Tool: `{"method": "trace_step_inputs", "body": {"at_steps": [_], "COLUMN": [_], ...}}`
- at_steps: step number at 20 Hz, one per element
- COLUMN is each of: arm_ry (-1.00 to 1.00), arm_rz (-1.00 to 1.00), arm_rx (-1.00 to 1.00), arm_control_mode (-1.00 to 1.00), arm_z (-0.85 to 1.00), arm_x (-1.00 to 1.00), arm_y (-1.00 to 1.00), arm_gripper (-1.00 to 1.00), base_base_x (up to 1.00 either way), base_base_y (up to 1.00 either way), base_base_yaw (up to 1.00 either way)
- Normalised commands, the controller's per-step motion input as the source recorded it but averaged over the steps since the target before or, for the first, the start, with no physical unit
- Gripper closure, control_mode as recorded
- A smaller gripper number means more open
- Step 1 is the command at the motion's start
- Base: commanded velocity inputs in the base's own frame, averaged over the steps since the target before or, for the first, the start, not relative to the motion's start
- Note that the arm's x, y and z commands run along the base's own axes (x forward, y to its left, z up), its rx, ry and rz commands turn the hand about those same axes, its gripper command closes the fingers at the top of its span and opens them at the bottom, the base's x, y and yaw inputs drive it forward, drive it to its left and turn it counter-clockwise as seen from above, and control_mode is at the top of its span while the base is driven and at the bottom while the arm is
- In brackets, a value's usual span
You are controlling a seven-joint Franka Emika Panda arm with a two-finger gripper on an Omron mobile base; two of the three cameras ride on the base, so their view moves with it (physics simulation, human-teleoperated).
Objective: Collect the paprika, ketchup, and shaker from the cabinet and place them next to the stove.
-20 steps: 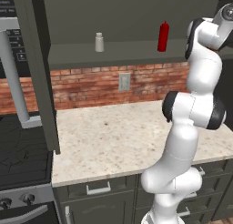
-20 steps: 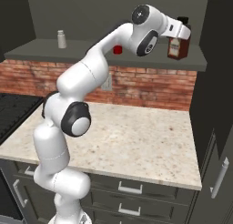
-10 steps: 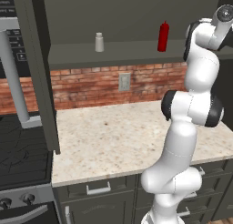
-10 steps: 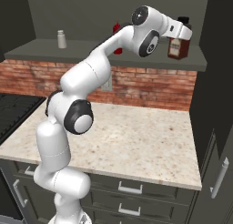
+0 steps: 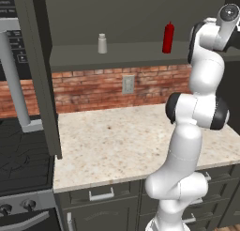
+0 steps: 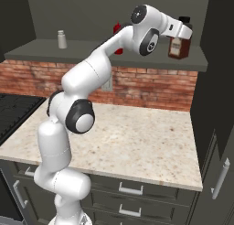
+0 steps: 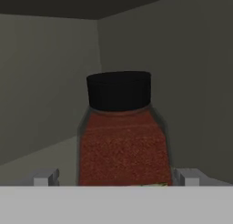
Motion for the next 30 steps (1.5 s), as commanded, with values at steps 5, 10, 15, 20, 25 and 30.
{"method": "trace_step_inputs", "body": {"at_steps": [5,10,15,20,25,30], "arm_ry": [0.00,-0.01,0.00,0.00,0.00,0.01], "arm_rz": [0.00,0.00,0.00,0.00,0.00,0.00], "arm_rx": [0.01,0.02,0.00,0.00,0.00,0.00], "arm_control_mode": [-1.00,-1.00,-1.00,-1.00,-1.00,-1.00], "arm_z": [0.00,0.00,0.00,-0.02,-0.04,-0.13], "arm_x": [0.01,-0.01,0.00,0.00,0.00,0.01], "arm_y": [-0.24,-0.32,-0.09,0.00,0.01,0.14], "arm_gripper": [-1.00,-1.00,-1.00,-1.00,-1.00,1.00], "base_base_x": [0.00,0.00,0.00,0.00,0.00,0.00], "base_base_y": [0.00,0.00,0.00,0.00,0.00,0.00], "base_base_yaw": [0.00,0.00,0.00,0.00,0.00,0.00]}}
